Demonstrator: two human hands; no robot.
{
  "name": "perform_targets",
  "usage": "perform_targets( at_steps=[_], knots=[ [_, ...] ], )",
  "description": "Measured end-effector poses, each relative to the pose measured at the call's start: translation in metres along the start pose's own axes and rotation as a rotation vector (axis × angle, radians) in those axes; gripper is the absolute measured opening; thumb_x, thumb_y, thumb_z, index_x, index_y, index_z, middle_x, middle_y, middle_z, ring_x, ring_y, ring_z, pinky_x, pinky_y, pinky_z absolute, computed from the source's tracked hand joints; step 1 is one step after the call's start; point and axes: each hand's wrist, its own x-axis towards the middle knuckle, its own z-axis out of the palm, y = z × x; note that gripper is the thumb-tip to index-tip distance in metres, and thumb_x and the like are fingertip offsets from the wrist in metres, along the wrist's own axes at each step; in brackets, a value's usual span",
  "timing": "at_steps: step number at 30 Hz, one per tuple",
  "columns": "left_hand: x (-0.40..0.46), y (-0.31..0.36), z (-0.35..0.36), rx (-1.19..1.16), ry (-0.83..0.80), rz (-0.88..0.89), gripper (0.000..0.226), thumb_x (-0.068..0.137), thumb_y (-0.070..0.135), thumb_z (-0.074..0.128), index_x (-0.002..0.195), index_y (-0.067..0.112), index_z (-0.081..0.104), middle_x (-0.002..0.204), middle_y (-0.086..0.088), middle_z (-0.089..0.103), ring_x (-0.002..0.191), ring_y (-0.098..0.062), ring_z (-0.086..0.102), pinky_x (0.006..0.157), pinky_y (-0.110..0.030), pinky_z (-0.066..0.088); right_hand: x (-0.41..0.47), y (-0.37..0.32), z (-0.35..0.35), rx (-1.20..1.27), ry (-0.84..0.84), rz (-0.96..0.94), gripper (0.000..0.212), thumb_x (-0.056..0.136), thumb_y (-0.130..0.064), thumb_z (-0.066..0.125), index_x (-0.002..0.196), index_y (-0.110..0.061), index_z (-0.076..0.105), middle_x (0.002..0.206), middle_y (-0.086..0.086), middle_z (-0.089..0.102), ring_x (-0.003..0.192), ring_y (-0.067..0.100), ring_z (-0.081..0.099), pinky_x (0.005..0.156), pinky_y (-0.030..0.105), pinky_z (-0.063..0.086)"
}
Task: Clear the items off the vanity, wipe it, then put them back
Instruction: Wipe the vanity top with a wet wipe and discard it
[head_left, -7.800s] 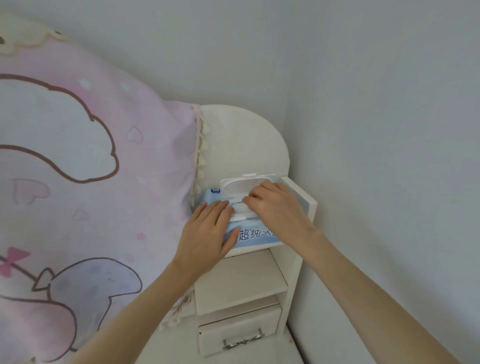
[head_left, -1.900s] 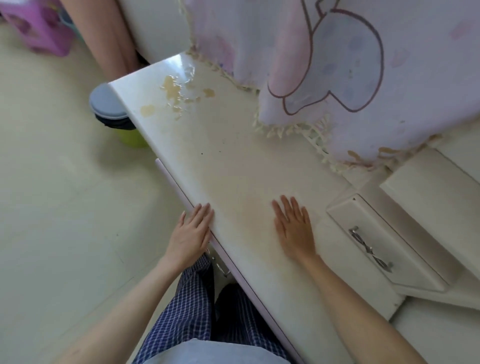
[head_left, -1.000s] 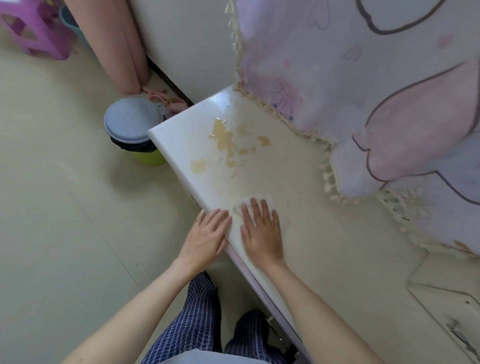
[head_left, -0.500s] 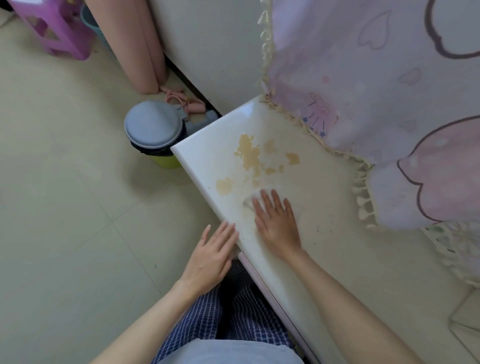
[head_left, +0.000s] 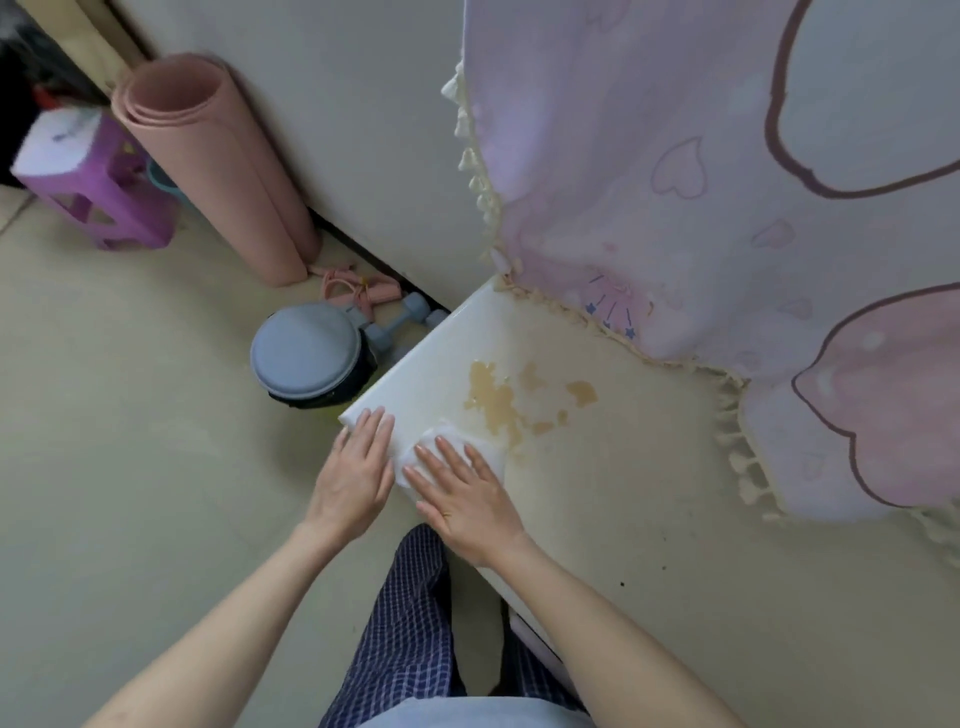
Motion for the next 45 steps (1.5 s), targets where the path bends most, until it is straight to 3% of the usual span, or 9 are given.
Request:
perform_targets(
  at_steps=[4, 9, 15, 24, 28, 33, 40, 43, 45],
  knots=[
    [0.033, -0.01, 0.003, -0.007, -0.002, 0.147, 0.056, 0.098, 0.032, 0.015, 0.136, -0.001, 0.038, 0.143, -0.018, 0.038, 0.135, -0.028, 0.029, 0.109, -0.04, 0.017, -0.041, 0.034, 0.001, 0.042, 0.069, 0.276, 0.047, 0.099, -0.041, 0.023, 0.144, -0.03, 0.028, 0.153, -0.006, 0.018, 0.143, 0.018, 0.01, 0.114, 0.036, 0.002],
    [0.053, -0.028, 0.016, -0.047, -0.058, 0.231, 0.061, 0.099, 0.038, 0.005, 0.141, 0.003, 0.031, 0.149, -0.016, 0.026, 0.139, -0.027, 0.019, 0.111, -0.043, 0.018, -0.082, 0.085, -0.008, 0.139, 0.084, 0.812, 0.055, 0.098, -0.046, 0.002, 0.146, -0.031, 0.023, 0.154, -0.004, 0.02, 0.143, 0.022, 0.016, 0.112, 0.037, 0.005],
    [0.053, -0.043, 0.013, -0.086, -0.064, 0.354, 0.058, 0.1, 0.036, 0.009, 0.142, 0.002, 0.03, 0.149, -0.016, 0.025, 0.14, -0.026, 0.014, 0.112, -0.036, 0.007, -0.018, 0.125, -0.035, 0.231, 0.16, 1.069, 0.064, 0.089, -0.045, -0.001, 0.149, -0.027, 0.008, 0.158, -0.002, 0.0, 0.145, 0.019, -0.007, 0.115, 0.04, -0.005],
    [0.055, -0.046, 0.015, -0.121, -0.07, 0.374, 0.057, 0.1, 0.036, 0.01, 0.142, 0.004, 0.029, 0.151, -0.015, 0.023, 0.142, -0.026, 0.009, 0.114, -0.035, 0.006, 0.067, 0.041, -0.035, 0.218, 0.087, 0.691, 0.064, 0.091, -0.046, 0.004, 0.148, -0.024, 0.023, 0.157, 0.002, 0.014, 0.145, 0.025, 0.002, 0.115, 0.043, 0.0],
    [0.054, -0.044, 0.014, -0.127, -0.082, 0.357, 0.056, 0.099, 0.035, 0.012, 0.142, 0.004, 0.031, 0.15, -0.016, 0.025, 0.141, -0.025, 0.013, 0.114, -0.034, 0.005, 0.031, 0.024, -0.024, 0.245, 0.061, 0.554, 0.067, 0.091, -0.054, -0.007, 0.149, -0.027, 0.014, 0.156, -0.007, -0.003, 0.143, 0.015, -0.012, 0.115, 0.038, -0.009],
    [0.054, -0.046, 0.012, -0.13, -0.086, 0.353, 0.056, 0.099, 0.035, 0.012, 0.143, 0.005, 0.029, 0.151, -0.014, 0.022, 0.143, -0.021, 0.006, 0.115, -0.032, 0.003, -0.001, 0.04, -0.021, 0.281, 0.07, 0.639, 0.061, 0.091, -0.047, 0.001, 0.148, -0.031, 0.014, 0.156, -0.009, 0.002, 0.144, 0.013, -0.008, 0.116, 0.036, -0.006],
    [0.055, -0.046, 0.009, -0.149, -0.084, 0.356, 0.06, 0.099, 0.038, 0.011, 0.141, 0.0, 0.031, 0.149, -0.014, 0.027, 0.141, -0.019, 0.01, 0.115, -0.03, 0.004, 0.086, 0.08, -0.049, 0.256, 0.085, 0.736, 0.075, 0.081, -0.049, -0.008, 0.148, -0.027, 0.017, 0.158, -0.001, 0.008, 0.145, 0.021, -0.001, 0.115, 0.041, -0.002],
    [0.054, -0.05, 0.007, -0.18, -0.081, 0.316, 0.058, 0.097, 0.035, 0.019, 0.138, -0.004, 0.033, 0.147, -0.018, 0.033, 0.139, -0.024, 0.019, 0.115, -0.028, 0.003, 0.098, 0.05, -0.047, 0.157, 0.074, 0.547, 0.066, 0.09, -0.045, 0.003, 0.145, -0.022, 0.03, 0.155, 0.005, 0.021, 0.143, 0.027, 0.014, 0.114, 0.047, 0.011],
    [0.053, -0.055, 0.008, -0.186, -0.081, 0.272, 0.057, 0.095, 0.03, 0.025, 0.138, -0.005, 0.033, 0.147, -0.018, 0.032, 0.139, -0.024, 0.019, 0.115, -0.027, 0.003, 0.078, 0.025, -0.036, 0.175, 0.024, 0.384, 0.06, 0.094, -0.047, 0.006, 0.148, -0.024, 0.022, 0.157, 0.001, 0.009, 0.145, 0.021, 0.001, 0.115, 0.042, -0.003]
  ],
)
